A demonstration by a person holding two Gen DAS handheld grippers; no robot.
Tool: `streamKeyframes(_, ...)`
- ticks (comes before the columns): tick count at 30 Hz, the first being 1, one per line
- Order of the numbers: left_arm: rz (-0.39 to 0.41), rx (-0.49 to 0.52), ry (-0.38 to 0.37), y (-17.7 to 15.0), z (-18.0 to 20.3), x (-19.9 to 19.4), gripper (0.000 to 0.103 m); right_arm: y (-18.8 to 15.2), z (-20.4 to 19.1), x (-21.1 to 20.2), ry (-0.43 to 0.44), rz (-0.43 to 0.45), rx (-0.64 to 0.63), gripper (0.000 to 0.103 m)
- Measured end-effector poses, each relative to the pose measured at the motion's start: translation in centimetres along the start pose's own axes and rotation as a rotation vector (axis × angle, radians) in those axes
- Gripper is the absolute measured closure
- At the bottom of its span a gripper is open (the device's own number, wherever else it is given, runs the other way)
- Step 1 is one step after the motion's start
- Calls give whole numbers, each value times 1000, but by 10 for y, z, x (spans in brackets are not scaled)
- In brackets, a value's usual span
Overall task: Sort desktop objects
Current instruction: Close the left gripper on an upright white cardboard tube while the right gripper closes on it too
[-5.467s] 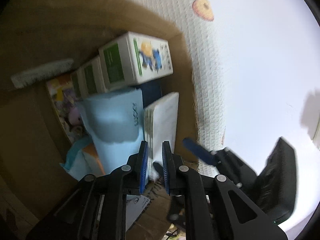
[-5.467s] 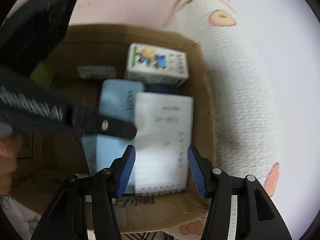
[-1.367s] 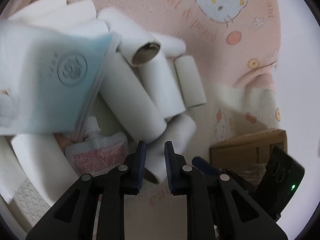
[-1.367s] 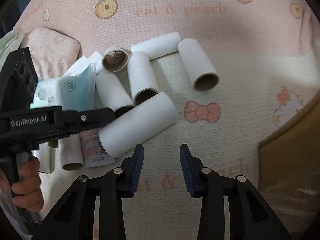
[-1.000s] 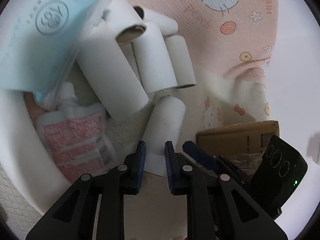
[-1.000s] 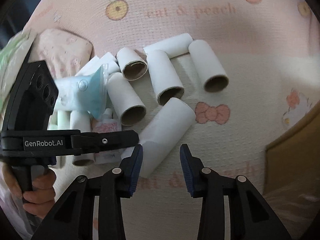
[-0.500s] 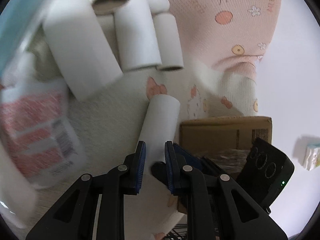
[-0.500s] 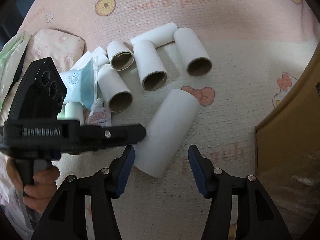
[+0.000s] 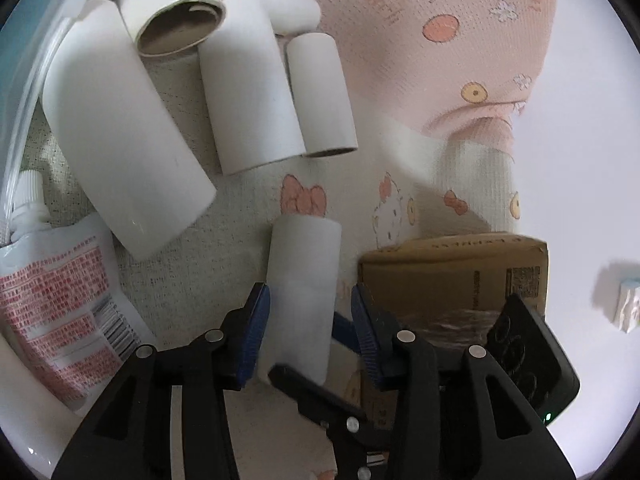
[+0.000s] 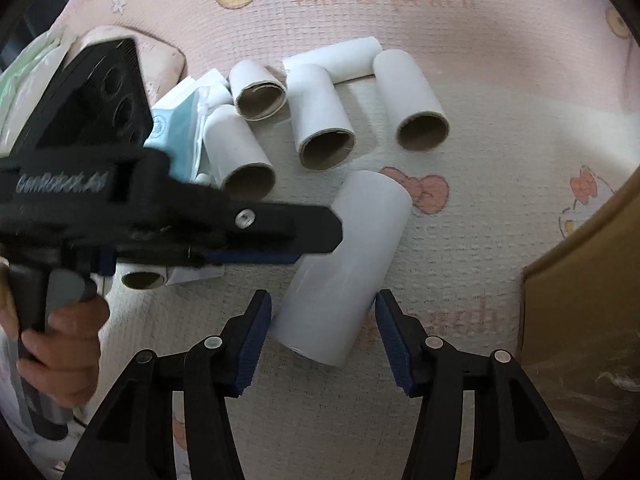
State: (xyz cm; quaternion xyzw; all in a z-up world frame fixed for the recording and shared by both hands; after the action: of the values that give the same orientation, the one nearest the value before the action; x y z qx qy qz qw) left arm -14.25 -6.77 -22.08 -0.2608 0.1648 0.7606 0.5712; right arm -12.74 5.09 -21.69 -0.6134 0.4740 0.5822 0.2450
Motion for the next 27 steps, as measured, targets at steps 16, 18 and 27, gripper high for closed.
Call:
streamKeyframes(16, 22, -31, -33, -7, -12, 3, 64, 13, 19, 6, 128, -29, 139, 51)
streamKeyframes(18, 24, -30, -37, -7, -11, 3, 65, 16, 18, 7, 91, -24, 112, 51)
streamKeyframes(27, 40, -9, -53, -11, -4, -4, 80, 17, 19, 11, 29, -8, 103, 56)
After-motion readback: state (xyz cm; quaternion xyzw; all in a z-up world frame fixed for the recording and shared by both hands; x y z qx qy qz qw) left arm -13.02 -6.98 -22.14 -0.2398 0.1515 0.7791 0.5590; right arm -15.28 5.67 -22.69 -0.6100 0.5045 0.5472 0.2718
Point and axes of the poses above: each gripper's, at about its wrist camera, not at the fingertips, and x roughly the way its jaws point, z to its right, y to its top, the point moved 4 cm from there along x, roughly the way its jaws point, and after that the axes turned 10 degrees about -z, right-handed, at the moved point
